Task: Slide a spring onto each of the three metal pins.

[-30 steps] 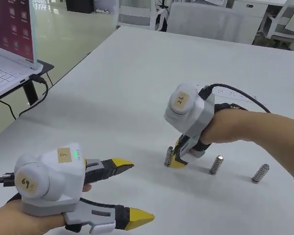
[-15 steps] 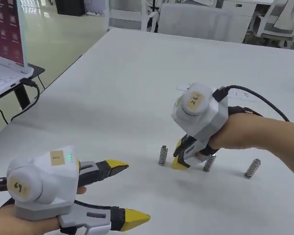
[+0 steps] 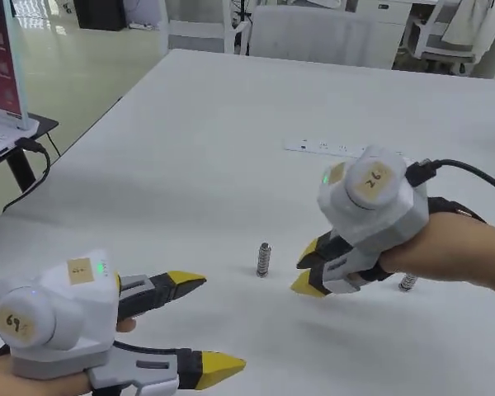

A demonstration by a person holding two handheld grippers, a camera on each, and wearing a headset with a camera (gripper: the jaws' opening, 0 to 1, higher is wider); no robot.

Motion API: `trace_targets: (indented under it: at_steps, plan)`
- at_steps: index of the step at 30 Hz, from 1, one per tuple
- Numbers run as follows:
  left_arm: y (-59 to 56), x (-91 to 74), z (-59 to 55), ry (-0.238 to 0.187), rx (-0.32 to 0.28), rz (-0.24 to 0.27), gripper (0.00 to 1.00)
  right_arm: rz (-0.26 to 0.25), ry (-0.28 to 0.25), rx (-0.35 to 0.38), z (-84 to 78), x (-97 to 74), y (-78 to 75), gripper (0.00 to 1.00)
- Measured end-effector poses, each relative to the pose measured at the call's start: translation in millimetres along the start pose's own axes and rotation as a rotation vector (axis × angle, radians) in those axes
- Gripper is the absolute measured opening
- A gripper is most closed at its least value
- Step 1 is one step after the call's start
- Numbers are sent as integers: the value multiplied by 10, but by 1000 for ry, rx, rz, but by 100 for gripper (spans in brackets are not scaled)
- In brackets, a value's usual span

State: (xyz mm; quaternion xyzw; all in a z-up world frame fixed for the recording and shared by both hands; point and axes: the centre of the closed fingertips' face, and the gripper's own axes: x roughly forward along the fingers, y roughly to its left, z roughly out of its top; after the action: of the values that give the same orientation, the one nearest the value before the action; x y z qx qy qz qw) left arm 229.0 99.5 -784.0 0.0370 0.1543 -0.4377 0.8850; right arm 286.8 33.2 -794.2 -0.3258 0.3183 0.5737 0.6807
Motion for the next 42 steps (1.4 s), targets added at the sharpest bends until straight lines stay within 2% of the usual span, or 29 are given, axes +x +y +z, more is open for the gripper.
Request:
trace_targets:
  at_steps: [4, 10, 20, 30, 35, 42]
  plan:
    - [25, -21, 15, -12, -12, 8, 62, -21, -30, 22, -38, -80, 57, 16]
    - [45, -34, 36, -21, -17, 14, 62, -45, -107, 82, -80, -221, 130, 16]
    - [19, -11, 65, -26, -19, 8, 63, -51, -191, 153, -230, -354, 187, 22]
    - [33, -28, 57, -22, -25, 13, 63, -89, -256, 247, -453, -526, 218, 25]
    - [29, -27, 66, -17, -22, 9, 64, -119, -271, 302, -639, -613, 226, 27]
    - [27, -9, 89, -13, -19, 5, 65, -193, -291, 364, -904, -834, 89, 29]
